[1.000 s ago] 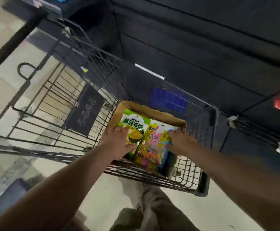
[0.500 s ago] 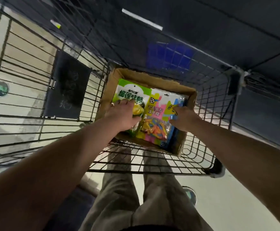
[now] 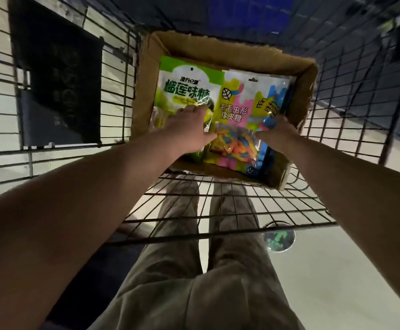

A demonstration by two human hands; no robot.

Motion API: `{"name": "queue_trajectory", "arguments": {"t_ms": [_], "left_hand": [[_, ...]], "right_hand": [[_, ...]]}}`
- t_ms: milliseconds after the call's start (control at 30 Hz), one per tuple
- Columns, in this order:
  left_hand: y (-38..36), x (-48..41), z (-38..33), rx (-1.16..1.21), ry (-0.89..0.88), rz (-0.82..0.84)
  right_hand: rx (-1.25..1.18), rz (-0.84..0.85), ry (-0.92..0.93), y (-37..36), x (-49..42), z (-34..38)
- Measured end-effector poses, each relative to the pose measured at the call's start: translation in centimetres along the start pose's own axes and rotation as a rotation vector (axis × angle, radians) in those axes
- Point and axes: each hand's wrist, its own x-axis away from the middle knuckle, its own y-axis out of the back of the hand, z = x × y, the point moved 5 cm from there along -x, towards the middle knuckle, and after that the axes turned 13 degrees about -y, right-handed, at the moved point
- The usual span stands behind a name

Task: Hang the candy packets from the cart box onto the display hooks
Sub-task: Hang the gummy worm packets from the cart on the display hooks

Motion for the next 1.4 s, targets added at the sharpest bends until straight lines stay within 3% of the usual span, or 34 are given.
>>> {"name": "queue_trajectory", "arguments": {"t_ms": [133, 400, 567, 633, 1033, 1400], "left_hand": [[-1.5, -1.2, 0.3, 0.051, 0.011, 0.008], [-2.8, -2.3, 0.7, 0.076, 0.025, 0.048], [-3.2, -2.3, 1.1, 0.138, 0.043, 0.043], [-3.4, -2.3, 1.2, 0.184, 0.061, 0.044], [-4.0, -4.4, 0.0, 0.379, 0.119, 0.035], [-7.8, -10.3, -0.4, 0.681, 0.213, -0.002]], "right_hand": [[-0.149, 0.043, -0.025, -1.0, -1.7, -0.4], [-0.207, 0.038, -0.095, -2.2, -3.7, -0.6], [-0.437, 0.019, -0.156, -2.8, -2.6, -0.6], [-0.458, 0.069, -0.122, -3.7, -2.1, -0.1], [-0.599, -0.094, 0.204, 3.1, 3.9, -2.9], [-0.780, -0.162, 0.134, 8.2, 1.5, -7.3]]}}
